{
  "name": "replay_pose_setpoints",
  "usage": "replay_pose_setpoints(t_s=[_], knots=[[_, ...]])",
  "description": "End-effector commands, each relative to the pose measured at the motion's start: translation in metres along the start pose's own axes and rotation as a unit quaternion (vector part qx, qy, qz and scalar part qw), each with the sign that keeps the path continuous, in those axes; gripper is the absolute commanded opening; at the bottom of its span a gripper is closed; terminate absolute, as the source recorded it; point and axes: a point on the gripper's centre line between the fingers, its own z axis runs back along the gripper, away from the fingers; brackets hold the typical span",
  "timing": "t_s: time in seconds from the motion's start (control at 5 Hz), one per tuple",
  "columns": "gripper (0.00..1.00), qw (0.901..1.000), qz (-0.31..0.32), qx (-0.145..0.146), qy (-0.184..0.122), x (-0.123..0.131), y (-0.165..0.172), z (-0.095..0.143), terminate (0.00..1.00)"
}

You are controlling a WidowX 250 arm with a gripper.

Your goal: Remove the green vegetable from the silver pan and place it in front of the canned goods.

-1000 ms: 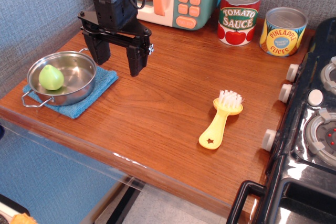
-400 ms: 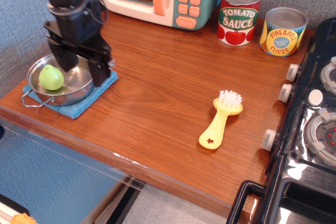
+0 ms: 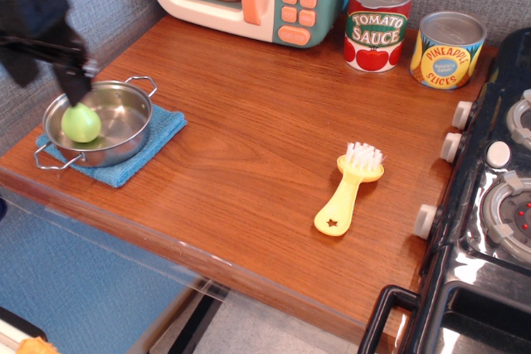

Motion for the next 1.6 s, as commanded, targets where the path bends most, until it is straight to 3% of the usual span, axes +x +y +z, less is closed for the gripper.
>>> replay_pose_setpoints(t_s=[0.0, 0.8, 1.4], knots=[[1.00, 0.9977, 0.066, 0.000, 0.011, 0.006, 0.029, -0.017, 0.00], [1.00, 0.9987, 0.041, 0.029, -0.008, 0.016, 0.002, -0.011, 0.00], [1.00, 0.9985, 0.032, 0.043, 0.011, 0.024, -0.011, -0.037, 0.00]])
